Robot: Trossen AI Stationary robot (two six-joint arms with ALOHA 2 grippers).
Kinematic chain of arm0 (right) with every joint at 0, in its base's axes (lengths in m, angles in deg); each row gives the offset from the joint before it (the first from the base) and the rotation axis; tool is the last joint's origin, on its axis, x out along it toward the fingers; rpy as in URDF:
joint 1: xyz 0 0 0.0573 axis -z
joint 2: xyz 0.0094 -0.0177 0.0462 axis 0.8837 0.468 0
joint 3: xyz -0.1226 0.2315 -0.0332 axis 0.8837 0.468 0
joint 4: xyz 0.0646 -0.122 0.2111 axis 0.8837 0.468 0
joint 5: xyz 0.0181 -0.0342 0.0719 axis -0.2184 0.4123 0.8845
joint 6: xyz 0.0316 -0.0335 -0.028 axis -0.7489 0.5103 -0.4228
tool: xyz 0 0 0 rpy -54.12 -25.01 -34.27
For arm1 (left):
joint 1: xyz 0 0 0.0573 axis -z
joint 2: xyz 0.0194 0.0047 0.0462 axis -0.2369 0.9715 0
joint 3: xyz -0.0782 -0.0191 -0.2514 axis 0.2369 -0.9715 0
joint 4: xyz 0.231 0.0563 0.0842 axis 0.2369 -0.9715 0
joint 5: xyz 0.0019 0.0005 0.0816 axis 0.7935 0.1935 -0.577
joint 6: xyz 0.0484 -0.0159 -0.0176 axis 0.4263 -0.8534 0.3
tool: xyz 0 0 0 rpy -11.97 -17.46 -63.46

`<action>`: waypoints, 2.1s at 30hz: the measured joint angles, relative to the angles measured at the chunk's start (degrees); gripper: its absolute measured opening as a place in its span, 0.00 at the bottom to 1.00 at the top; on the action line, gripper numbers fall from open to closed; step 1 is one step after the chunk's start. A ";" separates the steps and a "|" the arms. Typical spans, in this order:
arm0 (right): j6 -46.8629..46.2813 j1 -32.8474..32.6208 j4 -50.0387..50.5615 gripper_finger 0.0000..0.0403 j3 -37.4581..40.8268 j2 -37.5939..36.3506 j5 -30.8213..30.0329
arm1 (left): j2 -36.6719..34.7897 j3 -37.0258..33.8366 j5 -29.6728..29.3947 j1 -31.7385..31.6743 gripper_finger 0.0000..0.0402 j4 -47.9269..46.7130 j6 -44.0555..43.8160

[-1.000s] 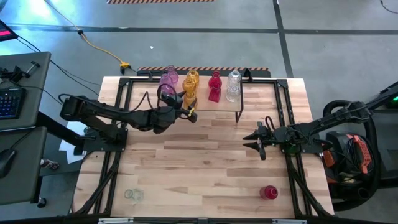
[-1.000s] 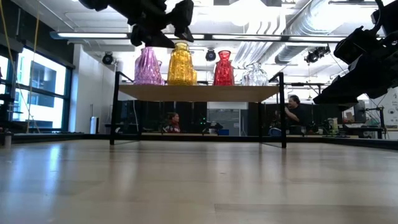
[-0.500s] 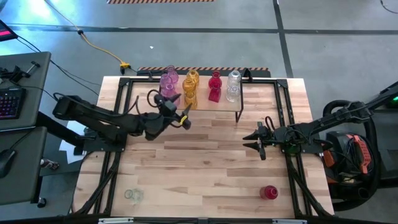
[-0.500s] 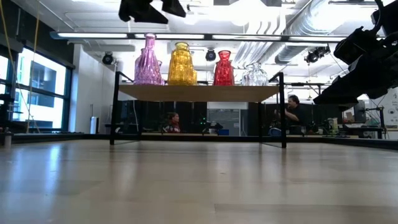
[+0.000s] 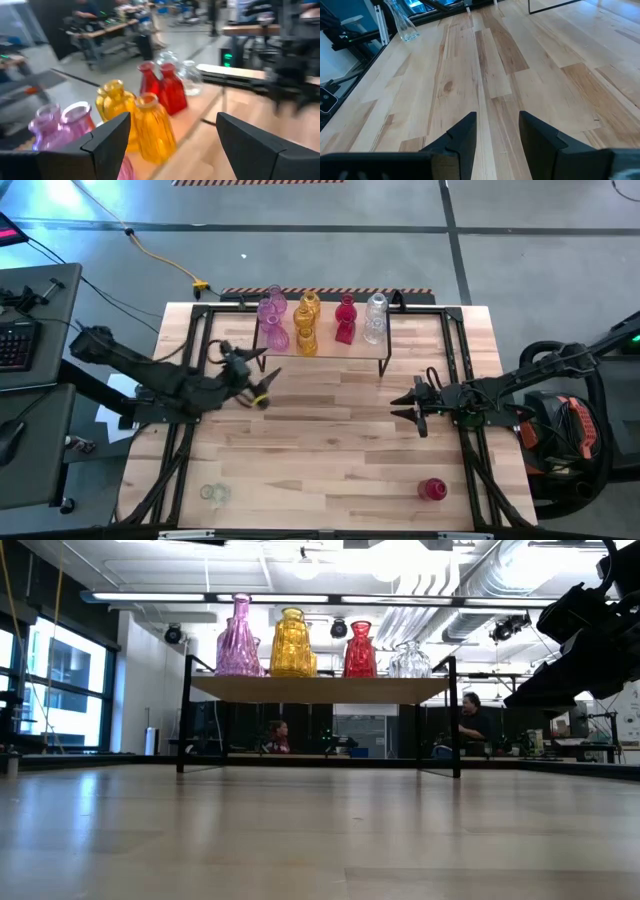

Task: Sort vases onto shelf
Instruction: Put the red vase on the shelf aligned with the other red vases

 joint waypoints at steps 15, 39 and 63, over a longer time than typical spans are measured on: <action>0.00 0.00 0.01 0.32 0.00 0.00 0.01 | -19.81 -8.53 10.63 14.08 0.71 -25.24 -17.06; 15.69 0.11 -1.32 0.32 0.00 0.02 -0.11 | -41.23 -42.00 39.37 14.61 0.71 12.98 0.36; -15.55 0.14 -30.05 0.32 -8.99 0.00 -2.60 | -45.96 -49.68 45.53 14.61 0.71 19.58 4.34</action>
